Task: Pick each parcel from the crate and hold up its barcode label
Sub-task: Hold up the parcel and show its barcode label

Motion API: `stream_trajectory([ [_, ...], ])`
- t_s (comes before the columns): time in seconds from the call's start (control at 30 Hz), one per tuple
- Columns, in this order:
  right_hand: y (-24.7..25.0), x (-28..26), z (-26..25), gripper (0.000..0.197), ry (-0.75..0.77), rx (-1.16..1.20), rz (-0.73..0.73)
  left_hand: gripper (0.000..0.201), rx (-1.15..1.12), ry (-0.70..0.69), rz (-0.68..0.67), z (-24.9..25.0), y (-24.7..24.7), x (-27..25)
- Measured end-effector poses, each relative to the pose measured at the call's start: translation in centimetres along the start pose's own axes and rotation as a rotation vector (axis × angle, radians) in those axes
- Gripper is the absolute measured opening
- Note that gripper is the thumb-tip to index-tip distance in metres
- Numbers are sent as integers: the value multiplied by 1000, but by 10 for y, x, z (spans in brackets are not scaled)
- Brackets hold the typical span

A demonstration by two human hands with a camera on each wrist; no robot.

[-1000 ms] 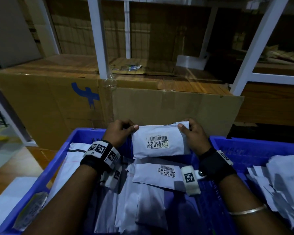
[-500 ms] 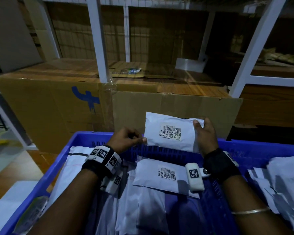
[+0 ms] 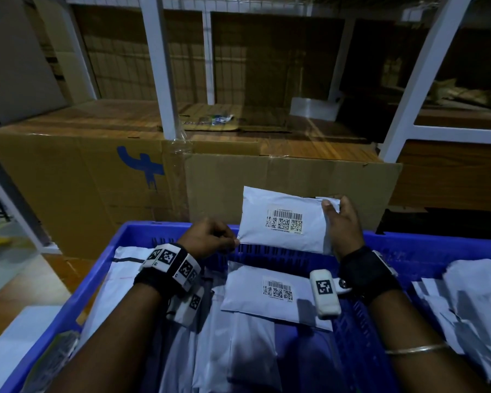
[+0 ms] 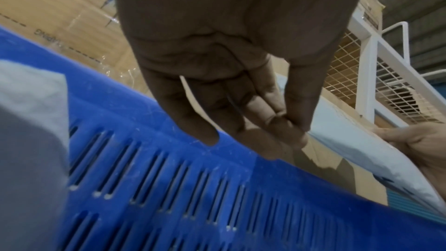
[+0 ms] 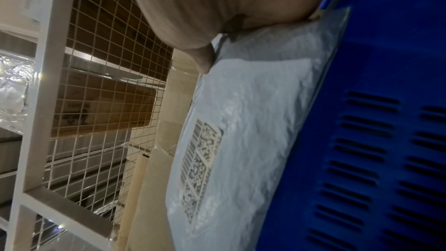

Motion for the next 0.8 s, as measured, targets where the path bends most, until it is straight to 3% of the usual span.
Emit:
stream_trajectory([
  [0.17, -2, -1, 2, 15, -2, -23, -29, 8, -188, 17, 119, 1, 7, 1],
  [0.27, -9, -4, 4, 7, 6, -67, -106, 36, -312, 14, 225, -1, 13, 2],
  [0.33, -16, -7, 4, 10, 19, -56, -162, 43, -334, -17, 247, 1, 15, 1],
  [0.5, -25, -11, 4, 9, 36, -61, -241, 18, -313, -72, 319, 5, 22, 0],
  [0.8, -23, -10, 7, 8, -37, 29, -249, 18, -243, -49, 402, -4, 29, 4],
])
Point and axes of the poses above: each hand's wrist, its own x-axis towards the middle knuckle, its own y-axis out of the back of the hand, z = x × y, the point moved 5 cm from there along x, towards the middle knuckle, and after that the axes turned 10 degrees about y, right-handed, at the moved point
